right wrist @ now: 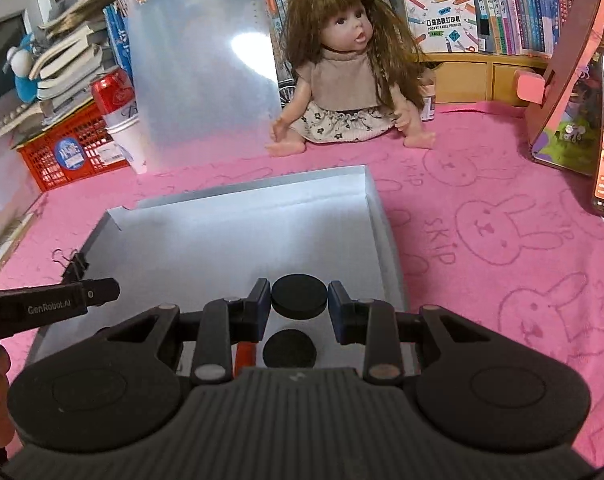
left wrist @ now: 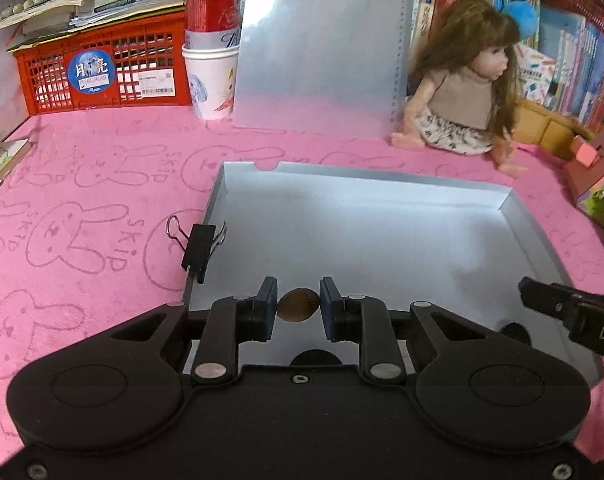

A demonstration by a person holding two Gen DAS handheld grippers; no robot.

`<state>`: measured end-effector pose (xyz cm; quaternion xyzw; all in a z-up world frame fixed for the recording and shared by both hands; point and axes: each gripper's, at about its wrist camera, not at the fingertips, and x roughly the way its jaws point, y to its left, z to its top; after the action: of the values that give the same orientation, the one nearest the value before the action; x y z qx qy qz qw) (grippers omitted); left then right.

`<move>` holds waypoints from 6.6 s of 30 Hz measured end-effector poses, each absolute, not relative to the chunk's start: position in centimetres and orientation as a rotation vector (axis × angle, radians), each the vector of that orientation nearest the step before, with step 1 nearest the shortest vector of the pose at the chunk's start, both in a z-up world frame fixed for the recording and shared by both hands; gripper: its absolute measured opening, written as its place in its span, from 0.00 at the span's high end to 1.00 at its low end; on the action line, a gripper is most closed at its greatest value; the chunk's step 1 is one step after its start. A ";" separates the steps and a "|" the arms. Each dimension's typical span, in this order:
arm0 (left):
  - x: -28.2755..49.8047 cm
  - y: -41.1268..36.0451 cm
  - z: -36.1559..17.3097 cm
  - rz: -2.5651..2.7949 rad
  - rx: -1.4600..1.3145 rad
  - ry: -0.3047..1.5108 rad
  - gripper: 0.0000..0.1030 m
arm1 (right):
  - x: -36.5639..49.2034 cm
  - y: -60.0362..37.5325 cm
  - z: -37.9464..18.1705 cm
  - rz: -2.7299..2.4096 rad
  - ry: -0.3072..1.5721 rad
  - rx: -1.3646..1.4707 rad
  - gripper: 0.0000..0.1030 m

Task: Organize rigid objects
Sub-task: 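Carry the brown nut and black disc over the white box, then open both grippers to release the nut and disc into the box, then withdraw both grippers toward the black disc and blue hair clip, then grasp a black disc with the left gripper while the right gripper grasps the blue hair clip, then carry the black disc and blue hair clip over the white box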

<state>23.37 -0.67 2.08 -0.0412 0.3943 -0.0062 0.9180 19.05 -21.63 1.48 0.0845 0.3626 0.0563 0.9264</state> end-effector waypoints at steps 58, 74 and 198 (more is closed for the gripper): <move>11.0 -1.5 5.2 -0.171 0.042 0.626 0.24 | 9.9 -21.5 3.6 0.202 0.527 -0.021 0.14; 5.9 -0.5 3.5 -0.203 0.034 0.603 0.22 | 5.5 -22.0 1.3 0.252 0.475 -0.071 0.07; 17.2 -0.7 6.0 -0.175 -0.118 0.727 0.71 | 16.4 -24.9 3.4 0.161 0.710 0.351 0.62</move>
<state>17.24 -0.71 5.97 -0.0578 0.3548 -0.0853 0.9293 16.45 -24.89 3.36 0.1709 0.3452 0.0782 0.9195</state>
